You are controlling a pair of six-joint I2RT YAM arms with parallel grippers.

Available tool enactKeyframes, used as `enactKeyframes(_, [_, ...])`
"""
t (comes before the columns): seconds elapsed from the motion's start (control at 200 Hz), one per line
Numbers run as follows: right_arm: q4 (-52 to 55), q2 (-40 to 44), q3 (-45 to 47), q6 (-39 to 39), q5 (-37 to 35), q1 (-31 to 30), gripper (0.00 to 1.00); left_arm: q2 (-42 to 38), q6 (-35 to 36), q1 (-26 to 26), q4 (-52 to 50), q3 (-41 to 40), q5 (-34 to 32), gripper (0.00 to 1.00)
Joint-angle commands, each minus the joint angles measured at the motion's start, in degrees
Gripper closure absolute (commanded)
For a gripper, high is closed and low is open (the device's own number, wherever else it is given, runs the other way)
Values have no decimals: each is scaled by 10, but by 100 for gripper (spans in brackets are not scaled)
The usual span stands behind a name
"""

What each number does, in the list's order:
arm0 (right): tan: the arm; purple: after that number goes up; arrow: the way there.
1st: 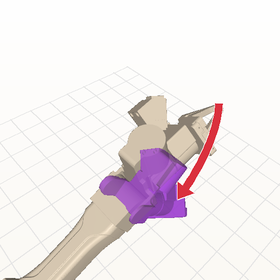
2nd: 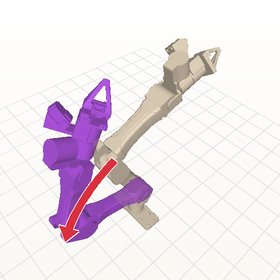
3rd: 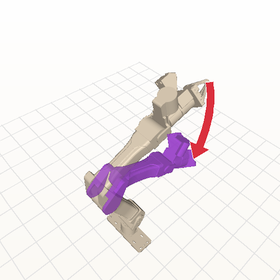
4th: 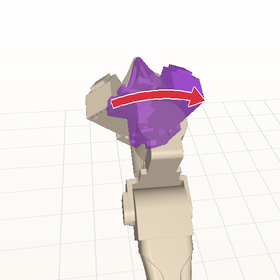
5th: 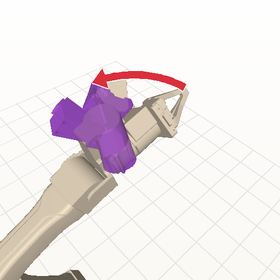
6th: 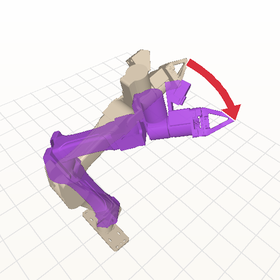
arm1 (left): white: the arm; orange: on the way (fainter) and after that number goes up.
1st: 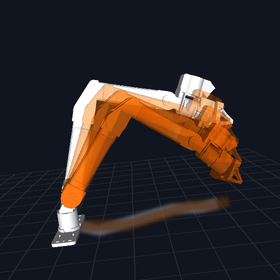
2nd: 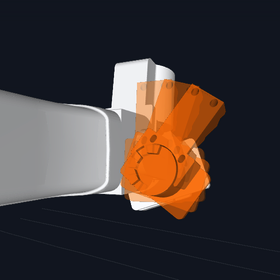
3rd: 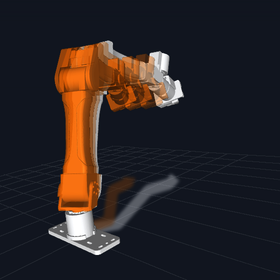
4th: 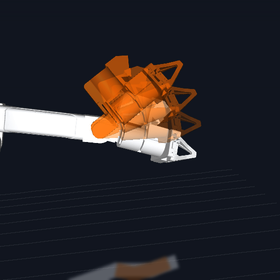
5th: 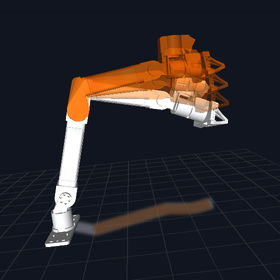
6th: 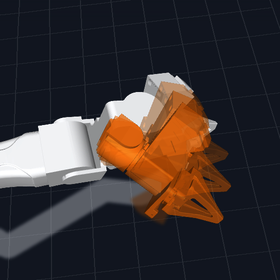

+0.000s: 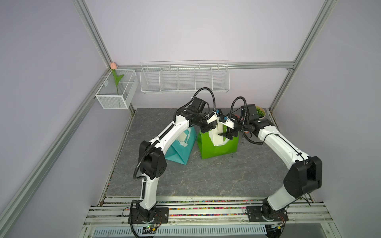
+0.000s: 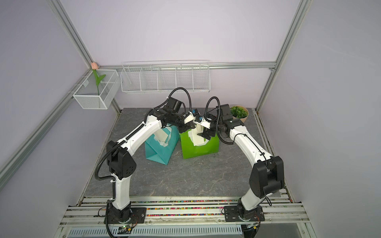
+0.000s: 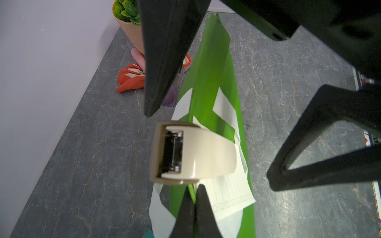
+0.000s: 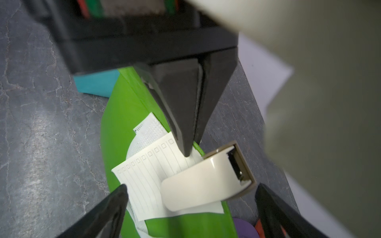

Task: Staple the receipts to the bags
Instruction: Staple the receipt to the takeout bag.

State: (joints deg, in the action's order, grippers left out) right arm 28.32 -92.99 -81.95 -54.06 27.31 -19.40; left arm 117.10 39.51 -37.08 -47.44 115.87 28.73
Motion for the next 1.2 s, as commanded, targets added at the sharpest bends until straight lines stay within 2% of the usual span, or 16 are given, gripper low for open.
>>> enactKeyframes(0.0, [0,-25,14,-21,-30,-31,3,-29,21,-28,29,6,43,100])
enactKeyframes(0.195, [-59,-3,52,-51,-68,-44,1,1,-15,-23,18,33,56,100])
enactKeyframes(0.35, [-45,-6,37,-83,-89,-39,1,15,-30,-17,7,52,79,100])
enactKeyframes(0.475, [-23,-9,19,-82,-81,-32,2,16,-6,-26,-7,57,52,100])
enactKeyframes(0.53, [-1,-20,2,-84,-84,-33,0,14,1,-32,-10,57,39,100])
enactKeyframes(0.745, [20,-33,-7,-69,-87,-31,12,-4,0,-33,7,41,32,100])
enactKeyframes(0.855, [25,-39,-10,-68,-86,-32,24,-8,2,-34,13,34,26,100])
enactKeyframes(0.95, [36,-50,-26,-63,-95,-32,56,-11,3,-36,19,27,21,100])
enactKeyframes(0.99, [33,-52,-27,-62,-98,-32,66,-11,3,-37,20,26,21,100])
enactKeyframes(1.085, [19,-57,-27,-54,-113,-35,81,-11,4,-38,22,23,14,100])
enactKeyframes(1.195, [9,-60,-24,-48,-117,-36,90,-13,4,-38,22,24,10,100])
